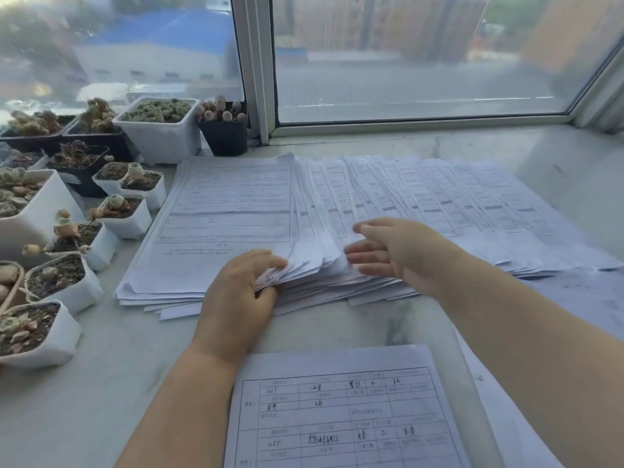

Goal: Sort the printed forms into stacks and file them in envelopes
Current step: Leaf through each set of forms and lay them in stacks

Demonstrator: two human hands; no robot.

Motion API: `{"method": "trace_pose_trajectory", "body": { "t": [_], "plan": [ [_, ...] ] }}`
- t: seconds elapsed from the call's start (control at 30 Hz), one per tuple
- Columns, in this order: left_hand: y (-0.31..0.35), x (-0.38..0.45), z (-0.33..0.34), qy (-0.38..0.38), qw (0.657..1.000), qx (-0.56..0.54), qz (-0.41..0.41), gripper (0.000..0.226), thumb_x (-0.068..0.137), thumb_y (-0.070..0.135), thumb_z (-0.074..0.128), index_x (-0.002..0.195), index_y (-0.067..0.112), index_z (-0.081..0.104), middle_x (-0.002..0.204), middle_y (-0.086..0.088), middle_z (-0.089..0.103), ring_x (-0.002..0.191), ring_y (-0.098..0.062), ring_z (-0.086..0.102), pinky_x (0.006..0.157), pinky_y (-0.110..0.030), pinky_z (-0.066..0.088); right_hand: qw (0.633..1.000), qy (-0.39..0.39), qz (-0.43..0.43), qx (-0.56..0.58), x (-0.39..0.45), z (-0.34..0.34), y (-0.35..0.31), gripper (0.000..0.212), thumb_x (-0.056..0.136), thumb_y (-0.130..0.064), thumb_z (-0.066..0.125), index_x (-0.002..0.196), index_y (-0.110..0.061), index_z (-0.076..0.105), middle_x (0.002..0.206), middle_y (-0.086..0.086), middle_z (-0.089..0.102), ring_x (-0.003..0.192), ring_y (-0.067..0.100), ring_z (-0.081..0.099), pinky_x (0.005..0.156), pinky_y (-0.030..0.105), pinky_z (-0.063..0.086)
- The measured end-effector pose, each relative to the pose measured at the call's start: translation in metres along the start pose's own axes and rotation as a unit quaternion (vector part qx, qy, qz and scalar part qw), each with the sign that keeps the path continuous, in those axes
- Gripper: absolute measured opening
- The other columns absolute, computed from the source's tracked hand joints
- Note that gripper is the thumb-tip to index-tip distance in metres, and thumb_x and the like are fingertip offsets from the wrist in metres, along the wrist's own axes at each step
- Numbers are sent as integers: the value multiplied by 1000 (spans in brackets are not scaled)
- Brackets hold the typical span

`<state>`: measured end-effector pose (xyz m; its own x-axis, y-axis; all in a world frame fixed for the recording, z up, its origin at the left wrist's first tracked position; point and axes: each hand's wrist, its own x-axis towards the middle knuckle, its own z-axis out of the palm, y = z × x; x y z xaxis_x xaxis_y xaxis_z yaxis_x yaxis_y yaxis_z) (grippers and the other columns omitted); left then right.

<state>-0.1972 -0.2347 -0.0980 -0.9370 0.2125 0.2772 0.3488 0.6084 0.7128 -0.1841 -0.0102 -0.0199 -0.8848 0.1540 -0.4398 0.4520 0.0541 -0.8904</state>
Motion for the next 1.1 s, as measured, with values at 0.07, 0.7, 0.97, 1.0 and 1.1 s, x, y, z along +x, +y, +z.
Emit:
{"method": "trace_pose_trajectory", "body": {
  "t": [0.07, 0.7, 0.97, 1.0, 1.1],
  "plan": [
    [2, 0, 2, 5, 1000, 25, -7, 39, 74, -2, 66, 100, 26, 72, 115, 14, 59, 115, -8, 52, 96, -14, 32, 998, 46, -35, -1, -31, -21, 12, 13, 100, -13, 49, 104, -11, 62, 89, 10, 73, 79, 18, 72, 66, 26, 60],
    [134, -269, -20, -226, 970, 21, 89, 30, 83, 51, 59, 105, 32, 65, 132, 13, 48, 126, -5, 42, 109, -23, 30, 971, 120, -34, -203, -303, -34, 183, 13, 86, -21, 67, 73, -18, 66, 65, -2, 69, 57, 10, 63, 57, 28, 52],
    [144, -322, -21, -244, 955, 60, 157, 34, 82, 41, 66, 112, 26, 63, 138, 14, 43, 128, -3, 33, 109, -10, 7, 970, 127, -23, -207, -336, -31, 215, 19, 87, -23, 65, 69, -15, 64, 62, -3, 71, 55, 10, 66, 63, 35, 56],
    [145, -322, -22, -242, 956, 63, 153, 31, 83, 36, 67, 111, 25, 64, 138, 12, 46, 129, -6, 36, 110, -12, 10, 973, 128, -16, -192, -337, -30, 220, 18, 87, -23, 65, 71, -14, 64, 63, -2, 71, 58, 11, 68, 64, 36, 57],
    [146, -323, -23, -235, 962, 53, 130, 26, 83, 33, 69, 108, 26, 68, 133, 18, 48, 127, -5, 40, 107, -9, 15, 992, 121, 28, -28, -340, -23, 229, 9, 89, -18, 64, 83, -11, 61, 72, 4, 73, 65, 14, 71, 55, 27, 55]
  ]
}}
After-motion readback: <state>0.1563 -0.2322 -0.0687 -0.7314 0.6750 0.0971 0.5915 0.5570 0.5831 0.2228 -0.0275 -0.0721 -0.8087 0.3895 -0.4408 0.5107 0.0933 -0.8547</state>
